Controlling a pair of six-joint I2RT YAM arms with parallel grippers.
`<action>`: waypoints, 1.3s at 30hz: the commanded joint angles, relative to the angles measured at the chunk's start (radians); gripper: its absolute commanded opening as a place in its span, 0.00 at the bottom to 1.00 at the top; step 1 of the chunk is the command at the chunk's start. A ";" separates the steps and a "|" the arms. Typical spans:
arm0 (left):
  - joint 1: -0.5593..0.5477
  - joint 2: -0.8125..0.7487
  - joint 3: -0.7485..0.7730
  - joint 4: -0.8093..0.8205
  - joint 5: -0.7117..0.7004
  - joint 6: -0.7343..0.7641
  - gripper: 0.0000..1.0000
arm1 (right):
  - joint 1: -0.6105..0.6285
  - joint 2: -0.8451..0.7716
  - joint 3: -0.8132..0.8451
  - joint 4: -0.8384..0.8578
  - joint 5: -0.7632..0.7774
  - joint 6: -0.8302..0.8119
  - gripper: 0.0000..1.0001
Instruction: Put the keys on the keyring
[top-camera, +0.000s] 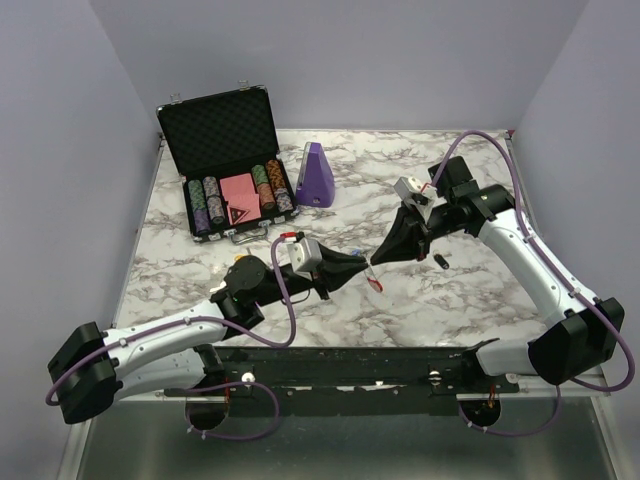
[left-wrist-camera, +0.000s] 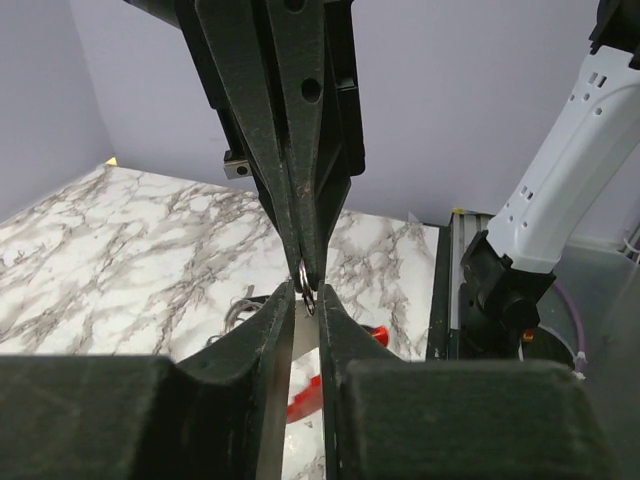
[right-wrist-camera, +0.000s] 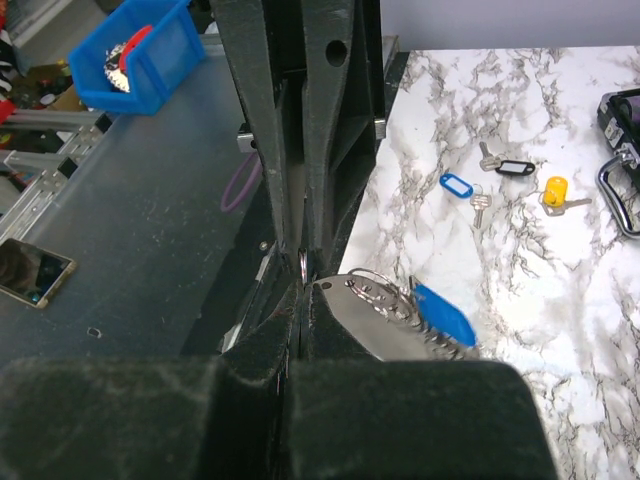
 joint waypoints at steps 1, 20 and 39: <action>-0.007 0.014 0.036 0.028 0.007 -0.011 0.14 | 0.007 -0.014 -0.009 0.013 -0.103 0.000 0.01; -0.007 0.007 0.065 -0.076 0.028 -0.018 0.21 | 0.007 -0.014 -0.009 0.013 -0.101 0.000 0.01; 0.006 -0.102 0.043 -0.176 0.031 -0.021 0.00 | 0.007 -0.039 0.037 -0.021 0.006 0.049 0.54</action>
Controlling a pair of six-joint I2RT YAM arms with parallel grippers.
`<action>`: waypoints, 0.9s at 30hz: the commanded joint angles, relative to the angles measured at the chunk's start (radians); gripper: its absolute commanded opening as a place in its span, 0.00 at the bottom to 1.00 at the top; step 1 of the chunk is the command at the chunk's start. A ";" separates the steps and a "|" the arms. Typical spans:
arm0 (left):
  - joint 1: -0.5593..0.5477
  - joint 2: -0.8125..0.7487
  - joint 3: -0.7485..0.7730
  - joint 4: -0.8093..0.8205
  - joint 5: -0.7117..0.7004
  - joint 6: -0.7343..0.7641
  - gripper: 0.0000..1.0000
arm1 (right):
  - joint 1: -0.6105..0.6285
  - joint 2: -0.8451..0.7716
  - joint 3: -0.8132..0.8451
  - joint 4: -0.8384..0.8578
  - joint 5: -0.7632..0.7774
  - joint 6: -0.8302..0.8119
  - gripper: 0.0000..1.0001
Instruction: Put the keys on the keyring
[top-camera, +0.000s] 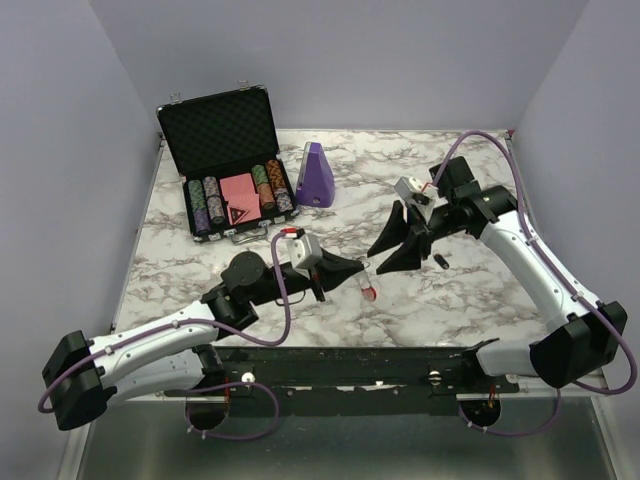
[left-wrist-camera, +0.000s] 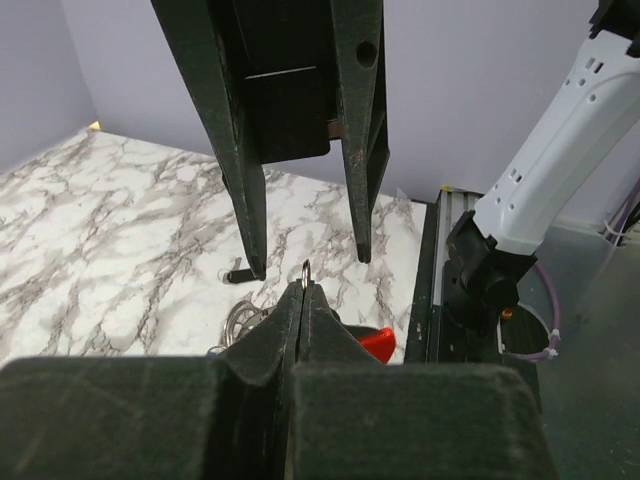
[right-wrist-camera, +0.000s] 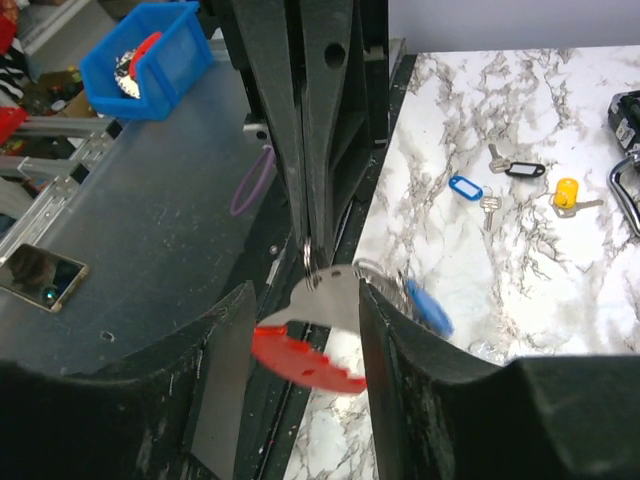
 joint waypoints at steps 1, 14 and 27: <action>0.009 -0.076 -0.018 -0.005 0.027 -0.001 0.00 | 0.005 -0.025 0.040 -0.019 0.017 0.028 0.55; 0.057 -0.078 -0.021 -0.006 0.121 -0.079 0.00 | 0.047 -0.011 0.072 0.028 0.109 0.163 0.55; 0.078 -0.027 0.023 -0.063 0.141 -0.145 0.00 | 0.133 0.021 0.072 0.107 0.244 0.275 0.42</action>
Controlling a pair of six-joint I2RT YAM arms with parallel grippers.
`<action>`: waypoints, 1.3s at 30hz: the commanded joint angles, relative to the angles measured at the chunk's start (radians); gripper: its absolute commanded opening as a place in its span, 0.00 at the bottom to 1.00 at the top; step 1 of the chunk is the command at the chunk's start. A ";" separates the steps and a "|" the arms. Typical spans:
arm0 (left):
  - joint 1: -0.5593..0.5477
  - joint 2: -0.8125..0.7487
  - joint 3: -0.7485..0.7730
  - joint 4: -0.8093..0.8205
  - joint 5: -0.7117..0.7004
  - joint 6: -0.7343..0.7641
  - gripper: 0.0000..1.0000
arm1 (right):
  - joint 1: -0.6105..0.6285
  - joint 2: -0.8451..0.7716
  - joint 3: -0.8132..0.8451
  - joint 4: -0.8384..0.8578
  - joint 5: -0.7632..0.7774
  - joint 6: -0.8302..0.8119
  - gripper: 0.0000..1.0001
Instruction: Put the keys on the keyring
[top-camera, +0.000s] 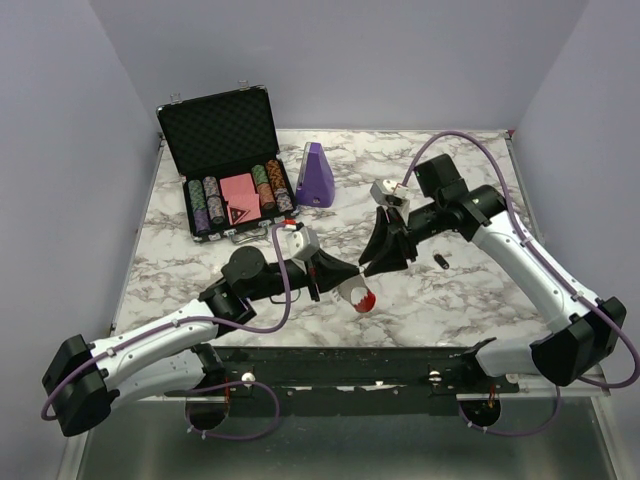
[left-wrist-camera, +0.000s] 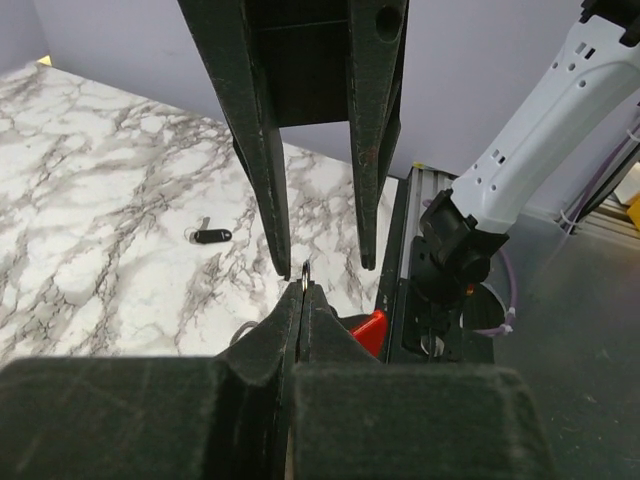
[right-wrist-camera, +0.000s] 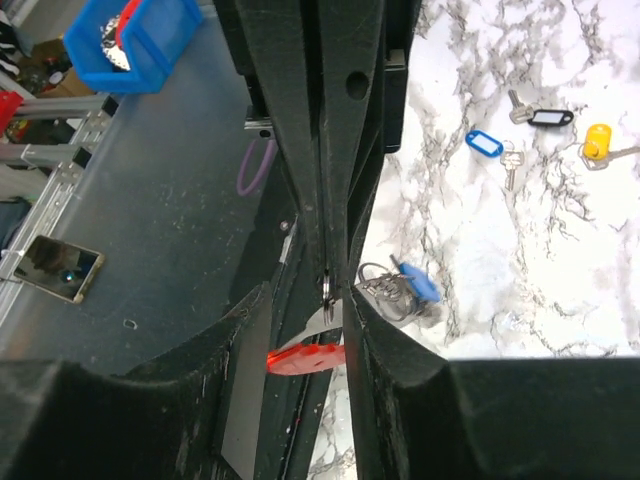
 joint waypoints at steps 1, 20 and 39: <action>0.005 0.001 0.043 -0.007 0.029 -0.021 0.00 | 0.024 0.016 0.013 0.063 0.091 0.077 0.41; 0.014 -0.011 0.044 -0.028 0.018 -0.018 0.00 | 0.049 0.020 0.005 0.114 0.179 0.145 0.01; 0.052 -0.094 -0.085 0.094 0.057 -0.077 0.26 | 0.049 0.020 -0.084 0.264 0.095 0.370 0.01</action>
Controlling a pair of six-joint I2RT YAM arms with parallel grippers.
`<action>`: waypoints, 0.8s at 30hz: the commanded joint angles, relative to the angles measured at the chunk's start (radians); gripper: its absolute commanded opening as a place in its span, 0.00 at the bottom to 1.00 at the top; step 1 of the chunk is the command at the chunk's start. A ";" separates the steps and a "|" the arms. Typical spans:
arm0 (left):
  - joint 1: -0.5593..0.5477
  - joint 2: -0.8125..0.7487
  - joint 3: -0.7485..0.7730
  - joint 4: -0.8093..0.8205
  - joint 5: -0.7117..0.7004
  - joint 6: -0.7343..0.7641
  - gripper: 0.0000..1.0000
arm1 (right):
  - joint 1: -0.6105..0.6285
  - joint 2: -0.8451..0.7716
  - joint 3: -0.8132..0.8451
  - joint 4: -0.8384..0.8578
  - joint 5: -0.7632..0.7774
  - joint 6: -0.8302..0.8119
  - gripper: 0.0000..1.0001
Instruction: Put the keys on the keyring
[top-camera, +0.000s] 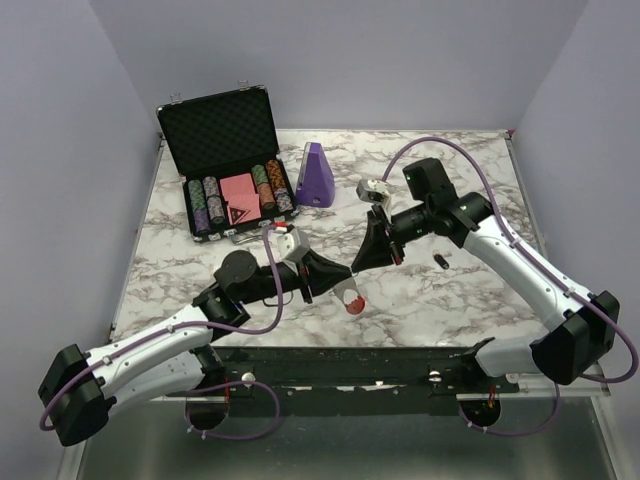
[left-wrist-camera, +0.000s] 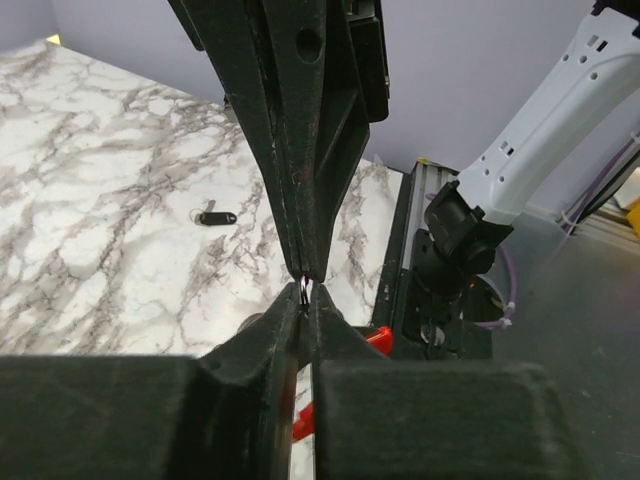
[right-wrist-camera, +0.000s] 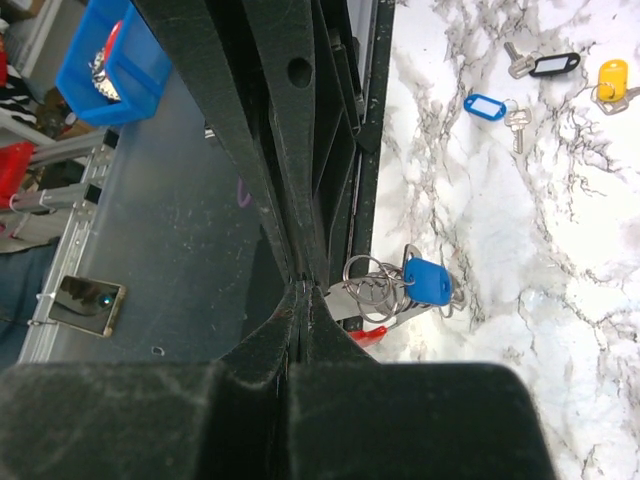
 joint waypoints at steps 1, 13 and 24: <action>0.022 -0.057 -0.052 0.128 0.045 -0.058 0.33 | 0.000 0.009 -0.018 0.049 -0.027 0.046 0.00; 0.039 -0.116 -0.126 0.133 0.042 -0.070 0.49 | 0.000 0.023 -0.028 0.059 -0.096 0.037 0.01; 0.034 -0.016 -0.089 0.143 0.057 -0.041 0.40 | 0.000 0.038 -0.030 0.072 -0.102 0.044 0.00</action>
